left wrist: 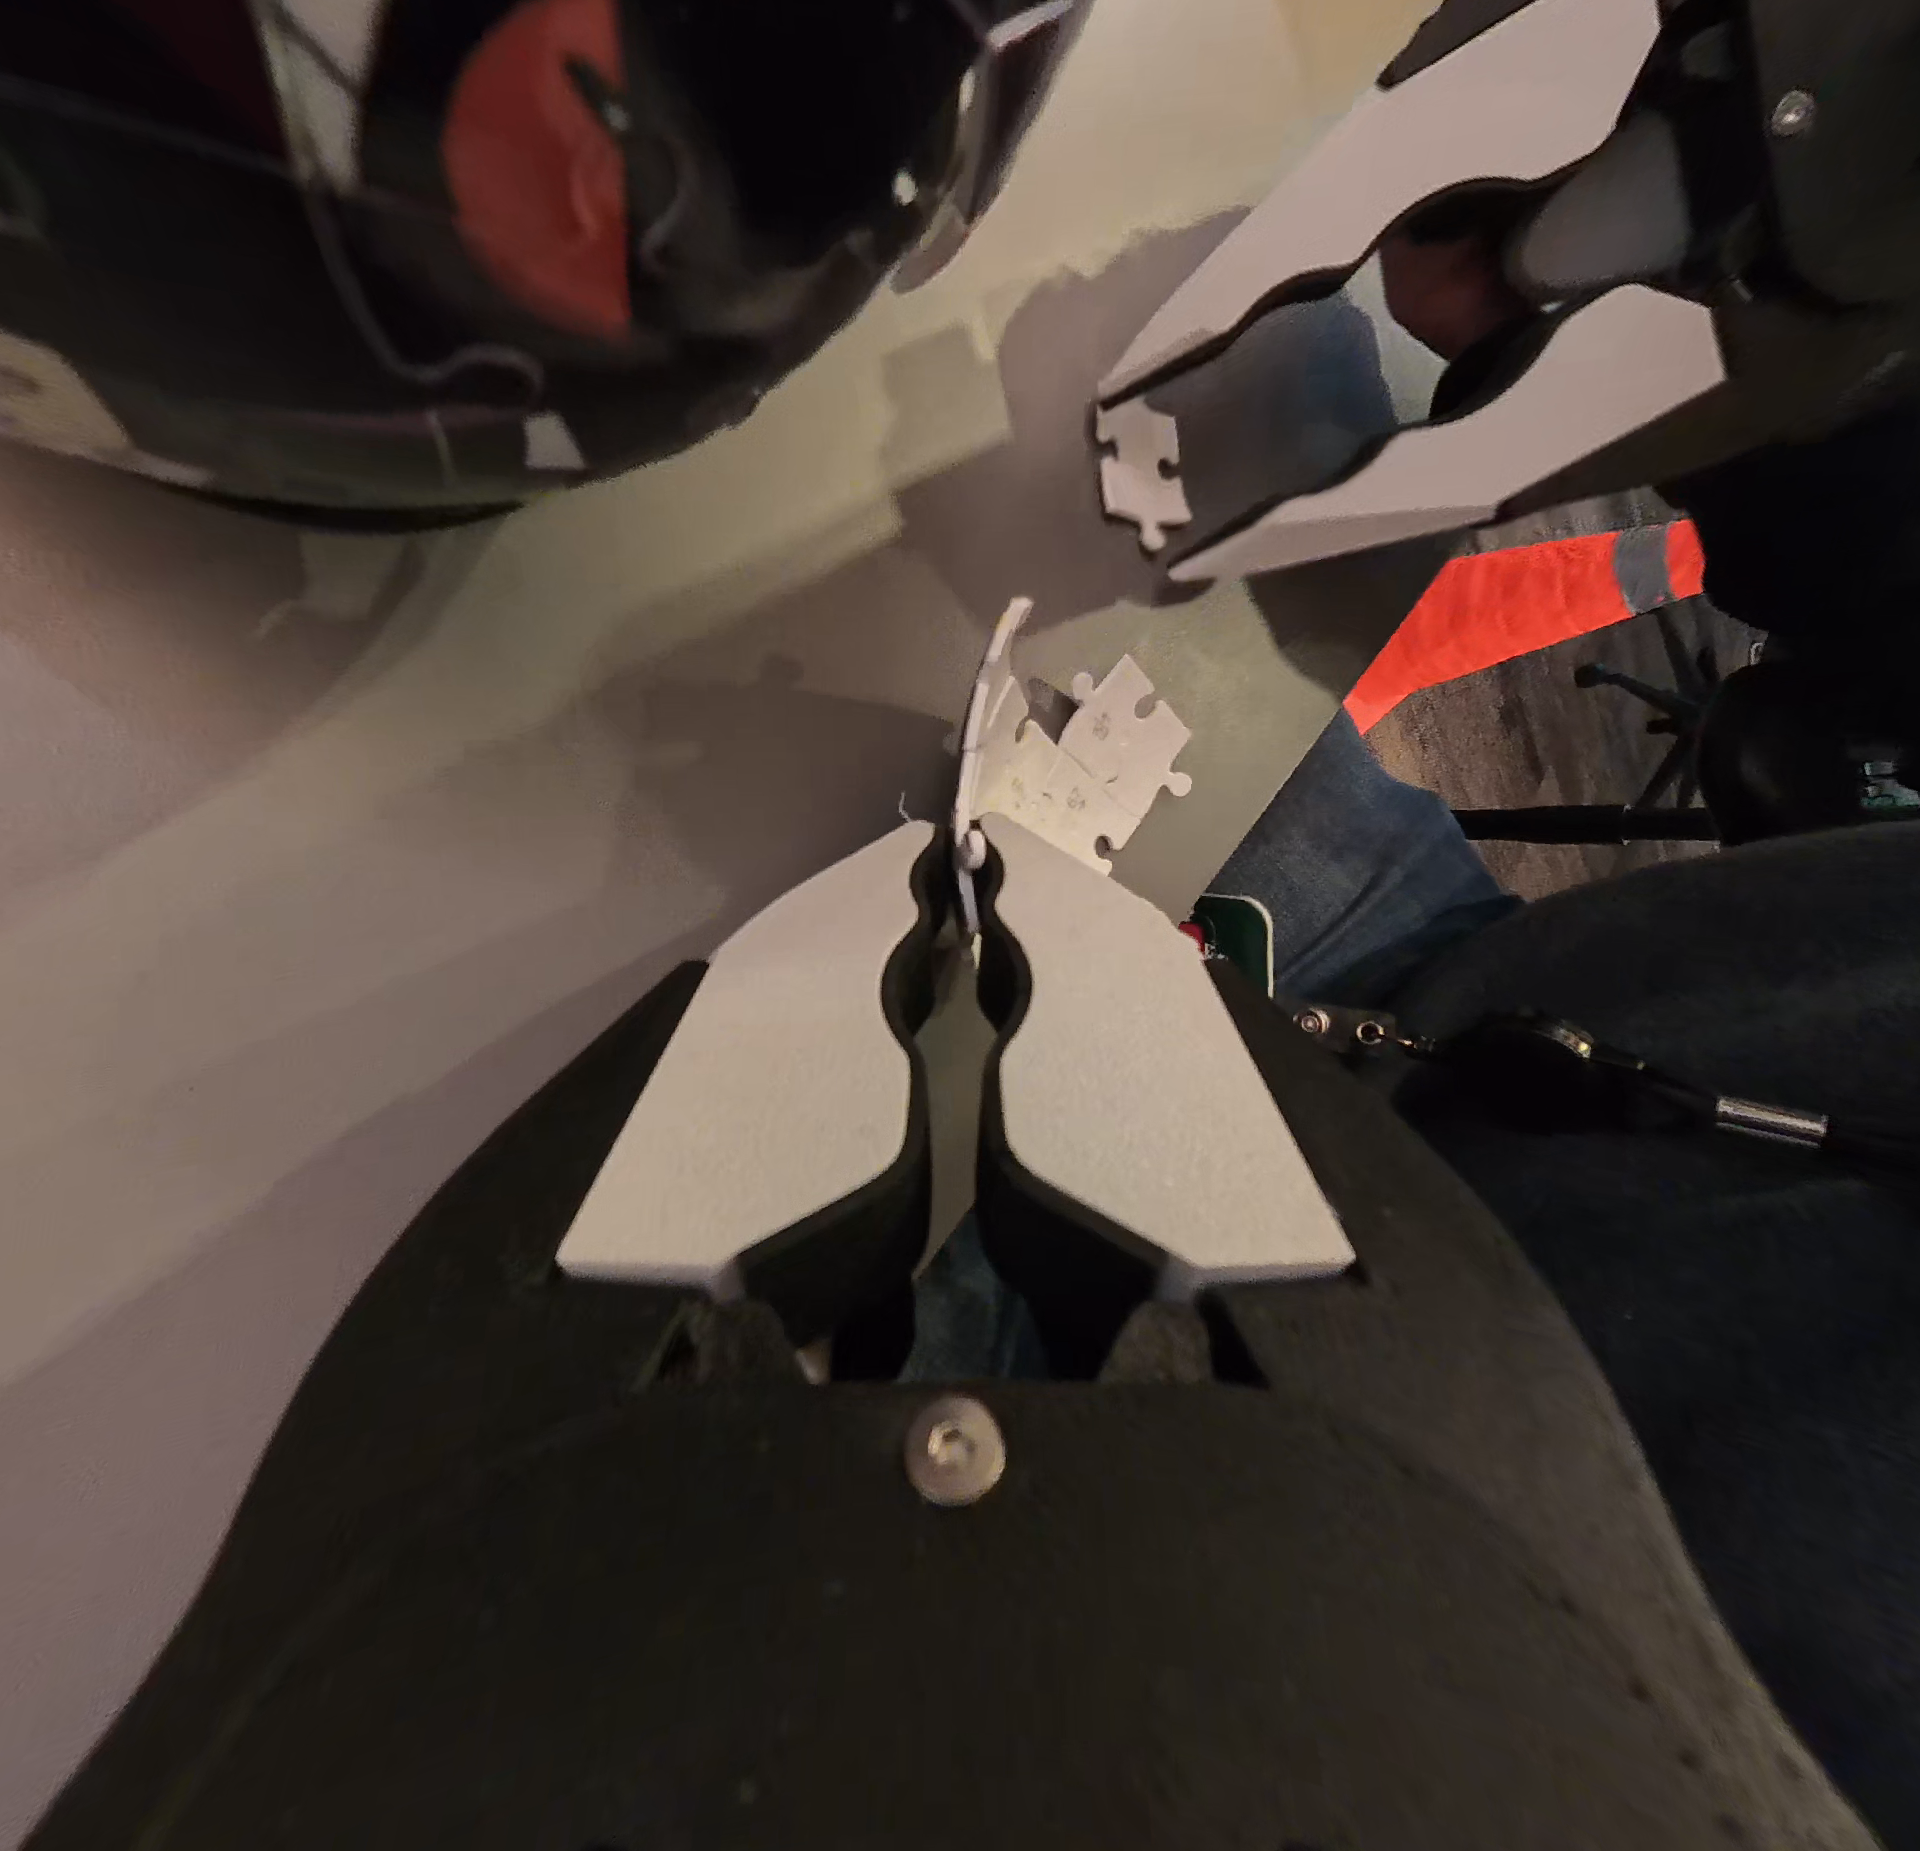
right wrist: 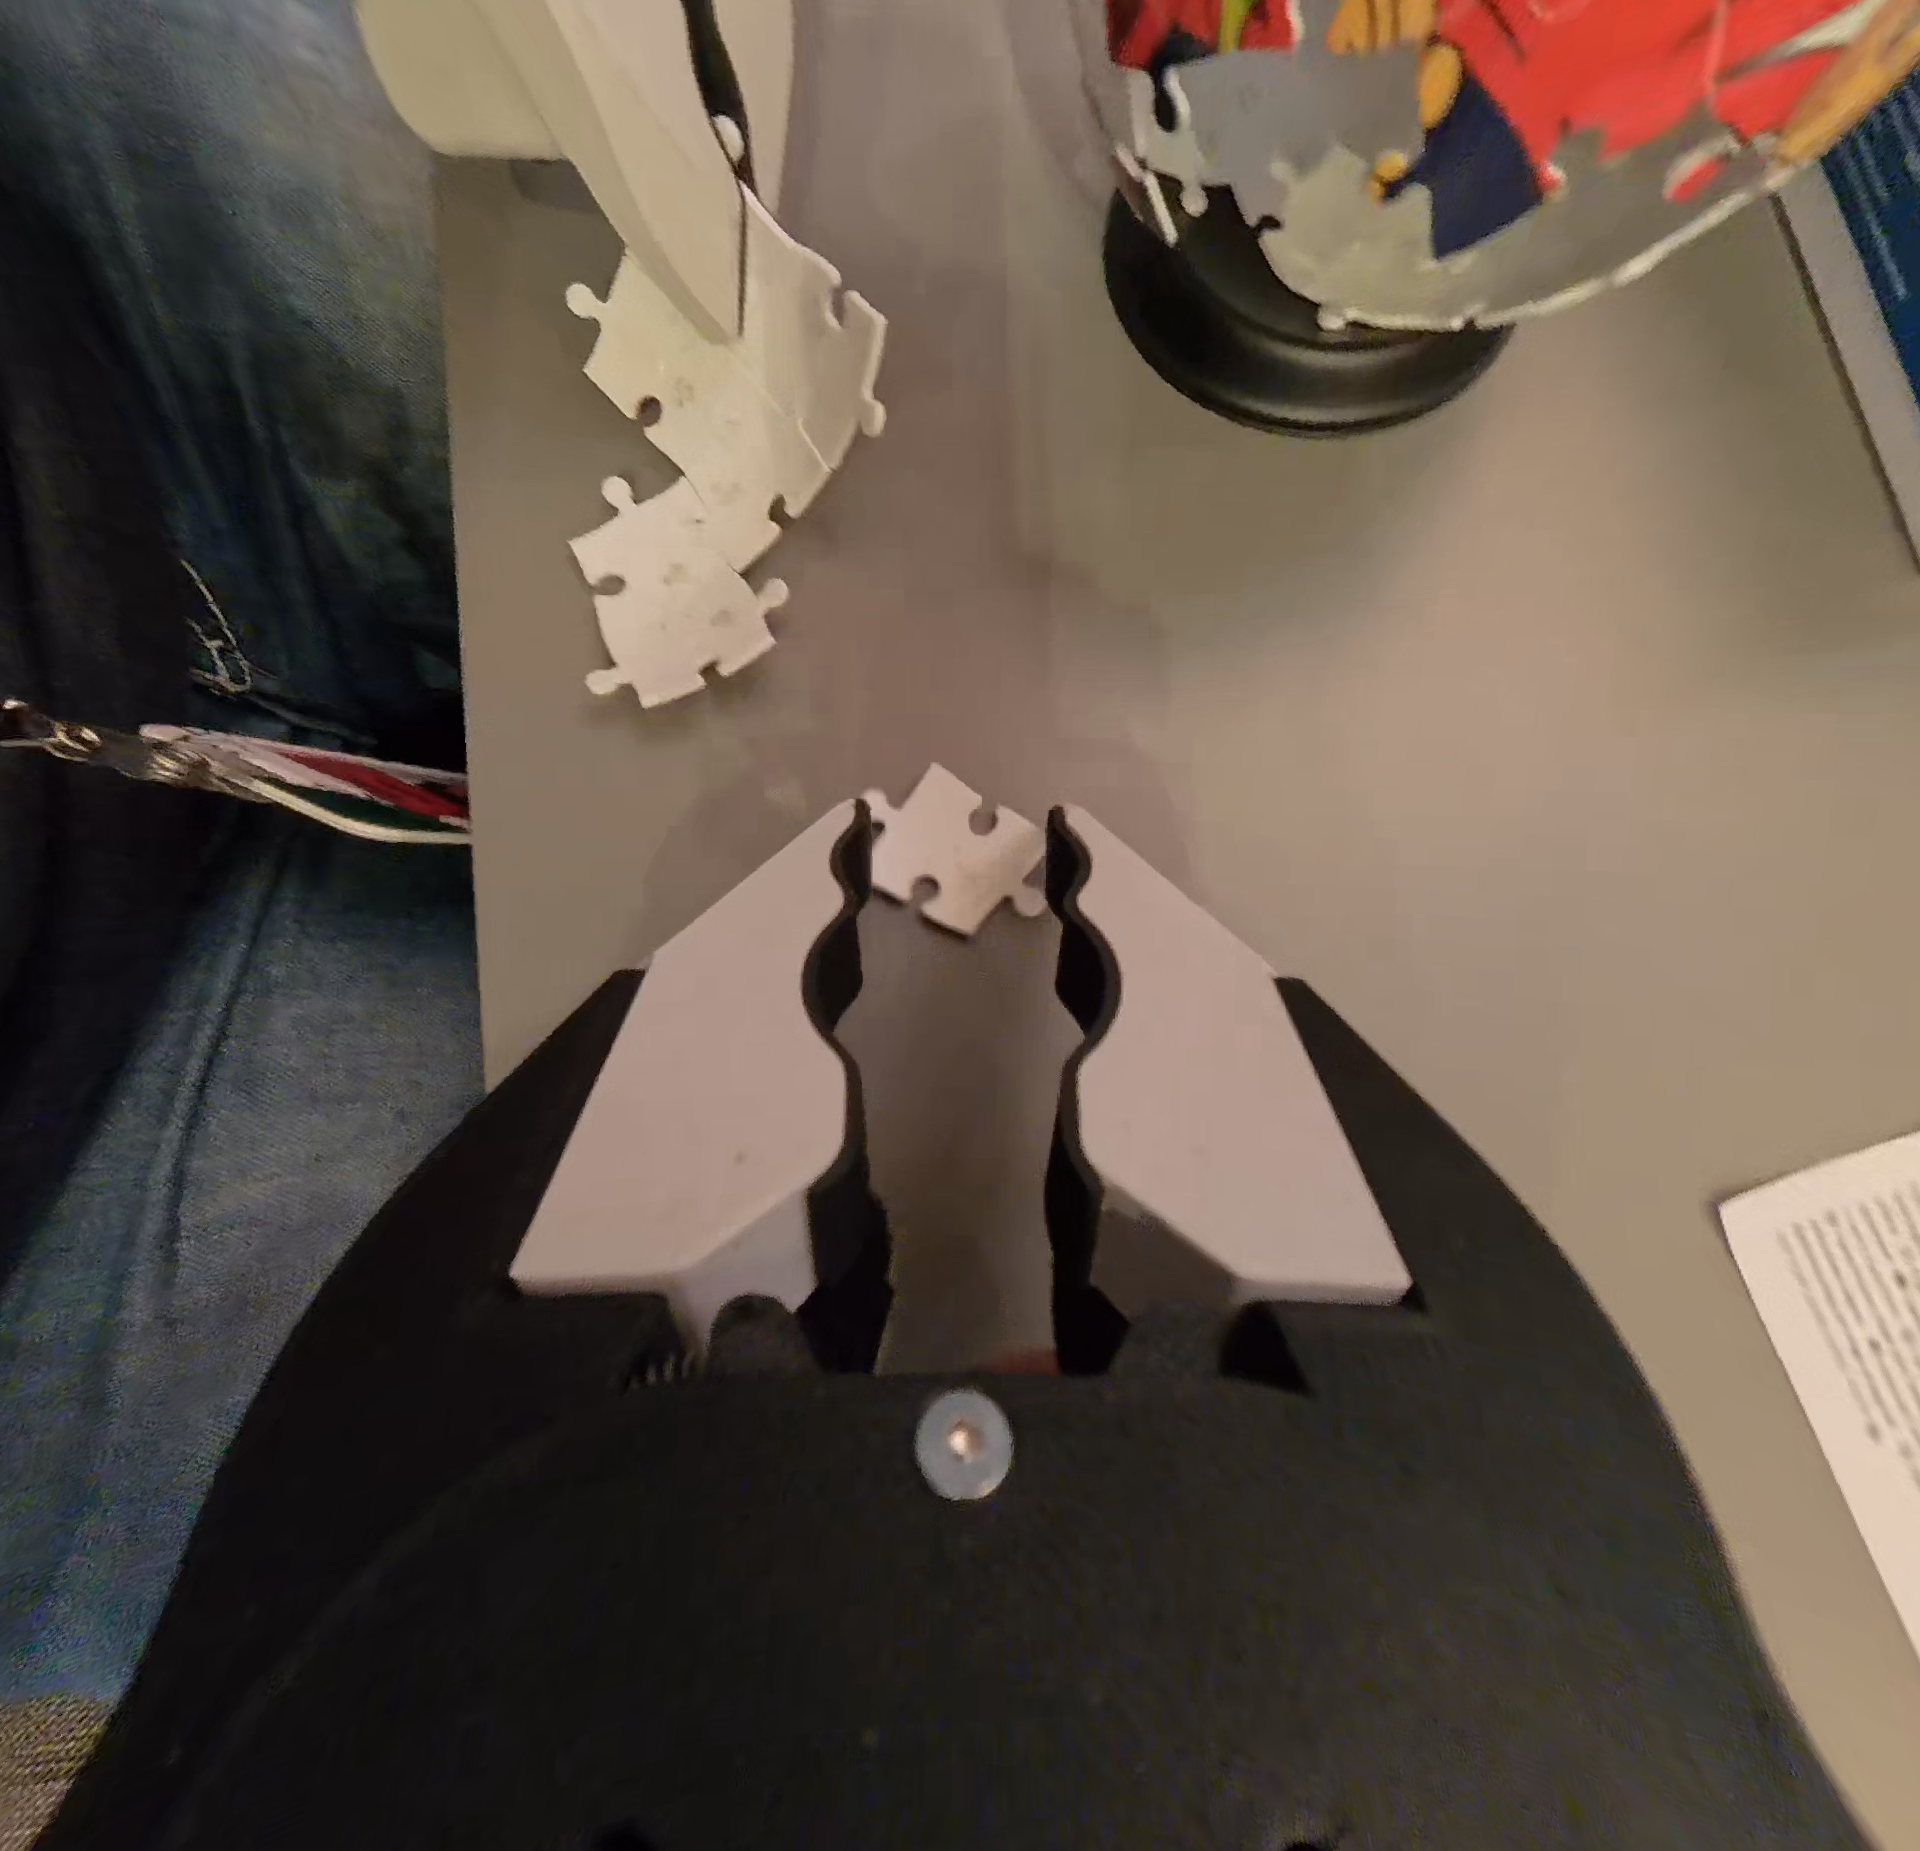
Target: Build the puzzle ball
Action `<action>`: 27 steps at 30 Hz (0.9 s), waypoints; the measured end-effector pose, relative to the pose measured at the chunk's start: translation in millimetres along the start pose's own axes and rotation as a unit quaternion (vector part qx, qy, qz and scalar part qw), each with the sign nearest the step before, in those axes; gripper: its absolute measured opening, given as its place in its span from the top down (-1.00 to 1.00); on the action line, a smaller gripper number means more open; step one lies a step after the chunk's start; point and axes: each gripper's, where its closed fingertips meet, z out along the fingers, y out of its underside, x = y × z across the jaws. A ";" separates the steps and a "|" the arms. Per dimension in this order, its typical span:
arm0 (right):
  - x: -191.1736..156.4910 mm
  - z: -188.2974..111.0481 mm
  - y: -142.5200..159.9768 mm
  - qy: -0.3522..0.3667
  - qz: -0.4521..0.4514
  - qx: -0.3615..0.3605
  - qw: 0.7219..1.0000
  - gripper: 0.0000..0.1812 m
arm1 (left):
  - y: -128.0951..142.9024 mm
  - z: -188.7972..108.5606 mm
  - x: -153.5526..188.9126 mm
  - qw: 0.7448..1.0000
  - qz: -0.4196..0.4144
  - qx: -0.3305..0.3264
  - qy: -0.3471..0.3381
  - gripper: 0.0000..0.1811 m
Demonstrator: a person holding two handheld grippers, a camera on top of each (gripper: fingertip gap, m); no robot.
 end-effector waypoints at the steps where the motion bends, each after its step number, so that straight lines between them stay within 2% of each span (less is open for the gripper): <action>1: 2.7 -1.3 2.3 0.001 -0.002 -0.001 1.000 0.66 | 0.0 0.8 0.3 1.000 0.001 -0.001 0.001 0.97; 4: 4.6 -4.7 3.0 -0.022 -0.016 0.010 1.000 0.62 | -1.0 2.2 1.2 1.000 0.003 -0.002 0.003 0.97; 6: 2.7 -3.2 8.9 -0.048 -0.029 -0.009 0.998 0.59 | -1.3 2.4 1.6 1.000 0.005 -0.002 0.002 0.97; 11: 4.0 -2.6 8.5 -0.040 -0.015 0.004 0.999 0.79 | -1.5 2.7 2.2 1.000 0.004 -0.001 0.000 0.97; 15: -0.9 -1.7 7.3 -0.030 0.004 0.029 0.999 0.80 | -1.3 4.4 2.6 1.000 0.000 0.000 0.002 0.97; 16: -1.2 -2.7 7.2 -0.029 0.004 0.033 0.999 0.94 | -1.1 5.3 3.1 1.000 0.001 -0.002 0.004 0.97; 21: -0.5 -4.9 8.0 -0.019 -0.001 0.033 0.999 0.98 | -2.6 8.2 4.7 1.000 0.006 -0.007 0.005 0.97; 24: -5.7 -9.4 3.6 -0.029 0.001 0.035 0.999 0.72 | -3.9 8.9 5.5 1.000 0.009 -0.006 0.004 0.97; 27: -11.1 -6.2 6.7 -0.022 -0.012 0.019 0.999 0.65 | -3.9 9.3 6.4 1.000 0.009 -0.006 0.003 0.97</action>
